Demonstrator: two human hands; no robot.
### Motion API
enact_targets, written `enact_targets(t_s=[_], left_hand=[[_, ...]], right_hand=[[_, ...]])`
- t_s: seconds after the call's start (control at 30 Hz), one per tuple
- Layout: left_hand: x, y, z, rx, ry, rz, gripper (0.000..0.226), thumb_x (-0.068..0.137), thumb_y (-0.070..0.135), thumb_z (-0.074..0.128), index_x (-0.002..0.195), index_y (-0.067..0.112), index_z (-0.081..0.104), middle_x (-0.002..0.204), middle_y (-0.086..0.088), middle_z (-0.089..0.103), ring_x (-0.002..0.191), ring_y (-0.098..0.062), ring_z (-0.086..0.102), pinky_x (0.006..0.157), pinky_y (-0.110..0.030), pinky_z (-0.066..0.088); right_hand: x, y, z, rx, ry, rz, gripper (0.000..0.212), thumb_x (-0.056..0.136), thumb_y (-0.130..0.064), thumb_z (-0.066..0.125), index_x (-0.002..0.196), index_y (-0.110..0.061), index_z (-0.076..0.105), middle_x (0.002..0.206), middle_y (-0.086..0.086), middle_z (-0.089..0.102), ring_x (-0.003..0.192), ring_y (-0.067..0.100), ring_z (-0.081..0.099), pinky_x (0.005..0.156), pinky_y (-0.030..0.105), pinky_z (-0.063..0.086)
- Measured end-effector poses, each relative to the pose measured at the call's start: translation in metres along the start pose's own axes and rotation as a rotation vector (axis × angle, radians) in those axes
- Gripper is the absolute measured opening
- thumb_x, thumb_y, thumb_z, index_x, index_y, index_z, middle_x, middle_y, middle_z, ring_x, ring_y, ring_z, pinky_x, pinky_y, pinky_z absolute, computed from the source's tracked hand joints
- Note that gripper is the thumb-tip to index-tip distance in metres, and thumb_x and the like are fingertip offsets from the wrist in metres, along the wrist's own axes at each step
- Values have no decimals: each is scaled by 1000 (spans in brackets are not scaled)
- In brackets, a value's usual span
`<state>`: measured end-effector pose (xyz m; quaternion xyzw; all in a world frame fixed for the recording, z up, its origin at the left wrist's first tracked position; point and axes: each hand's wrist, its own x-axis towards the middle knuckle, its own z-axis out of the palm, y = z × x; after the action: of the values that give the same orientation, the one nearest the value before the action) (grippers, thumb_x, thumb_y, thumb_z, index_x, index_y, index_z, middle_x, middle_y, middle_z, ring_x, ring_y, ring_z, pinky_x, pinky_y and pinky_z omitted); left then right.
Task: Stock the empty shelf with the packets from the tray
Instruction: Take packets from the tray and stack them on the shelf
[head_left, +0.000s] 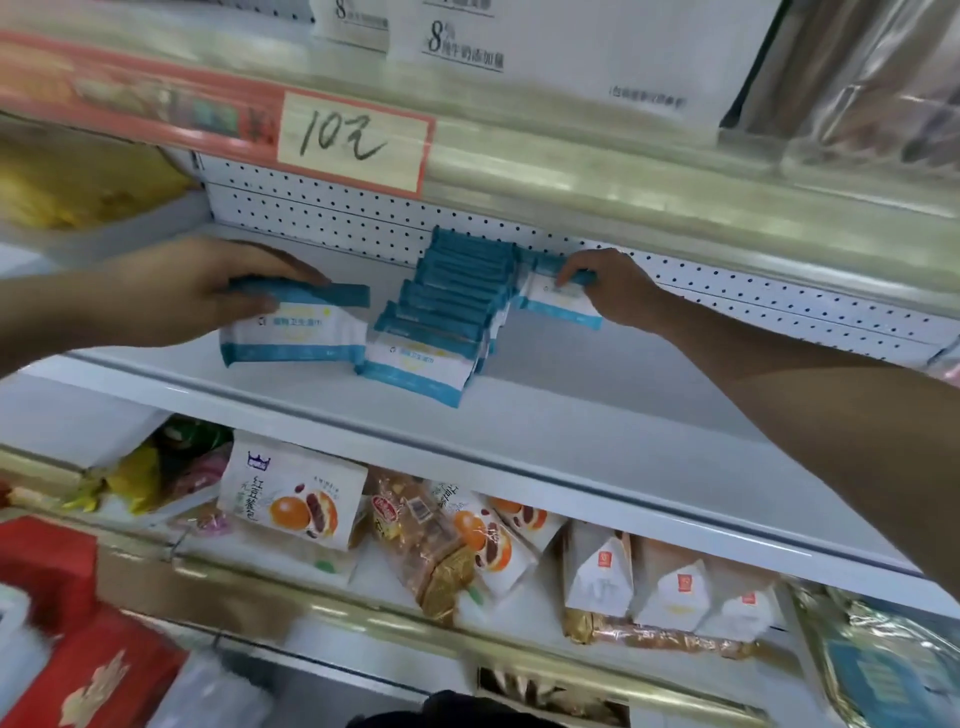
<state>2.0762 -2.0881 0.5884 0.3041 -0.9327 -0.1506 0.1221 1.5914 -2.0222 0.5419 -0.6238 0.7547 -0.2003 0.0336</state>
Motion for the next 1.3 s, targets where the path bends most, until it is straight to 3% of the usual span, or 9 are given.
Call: enact_targets(t_s=[0.2, 0.37, 0.43, 0.53, 0.67, 0.97, 1.1, 1.2, 1.3], left_hand=[[-15, -1, -8, 55, 64, -38, 51, 98, 17, 61, 133, 54, 56, 132, 19, 60, 104, 9, 55, 74, -14, 45], [-23, 0, -7, 105, 79, -76, 57, 97, 19, 61, 131, 64, 51, 129, 13, 65, 101, -19, 62, 77, -45, 58], [-23, 2, -5, 102, 74, -71, 58, 97, 19, 60, 129, 67, 50, 128, 11, 66, 99, -20, 63, 76, -46, 59], [-19, 6, -1, 83, 70, -67, 54, 98, 17, 60, 130, 60, 53, 131, 11, 64, 101, -16, 60, 72, -30, 54], [-10, 18, 5, 107, 58, -101, 48, 100, 17, 58, 135, 49, 56, 126, 16, 61, 99, -13, 56, 68, -13, 40], [5, 34, 12, -56, 49, -104, 46, 100, 14, 59, 136, 42, 59, 139, 13, 57, 123, -15, 53, 98, -34, 50], [18, 37, 15, -34, 49, -145, 45, 102, 19, 58, 138, 46, 56, 140, 14, 57, 125, -15, 52, 104, -42, 49], [31, 49, 21, -127, 92, -108, 44, 102, 11, 56, 128, 47, 58, 123, 21, 64, 110, -11, 60, 90, -33, 56], [49, 63, 31, -161, 133, -57, 28, 104, 11, 54, 115, 36, 59, 116, 11, 66, 99, -5, 61, 68, -10, 49]], right_hand=[[39, 10, 23, -42, -12, -50, 53, 88, 6, 35, 101, -28, 73, 121, 3, 65, 82, 32, 62, 64, 41, 53], [57, 22, 34, -160, -18, -91, 49, 83, 1, 39, 103, -34, 67, 117, 2, 64, 91, 34, 65, 71, 43, 59], [59, 26, 38, -198, -17, -128, 49, 77, -3, 41, 106, -36, 63, 114, 1, 63, 90, 32, 64, 74, 45, 59], [58, 31, 41, -271, 40, -212, 50, 77, -3, 47, 112, -36, 62, 120, -2, 61, 99, 28, 60, 84, 40, 54], [49, 33, 42, -325, 79, -194, 54, 82, -3, 53, 121, -40, 61, 125, -9, 62, 111, 24, 59, 82, 32, 41], [23, 30, 25, -347, 83, -166, 55, 88, -11, 56, 134, -42, 57, 141, -2, 56, 114, 29, 58, 89, 39, 48], [10, 20, 14, -271, 66, -187, 48, 93, -27, 50, 137, -46, 49, 131, -10, 63, 93, 20, 66, 91, 39, 55], [-8, -1, 2, -214, 80, -250, 42, 96, -32, 47, 134, -47, 51, 124, -14, 66, 87, 18, 67, 91, 39, 55], [-28, -23, -10, -129, 106, -342, 37, 99, -25, 55, 132, -41, 59, 135, -15, 62, 101, 21, 67, 98, 40, 51]])
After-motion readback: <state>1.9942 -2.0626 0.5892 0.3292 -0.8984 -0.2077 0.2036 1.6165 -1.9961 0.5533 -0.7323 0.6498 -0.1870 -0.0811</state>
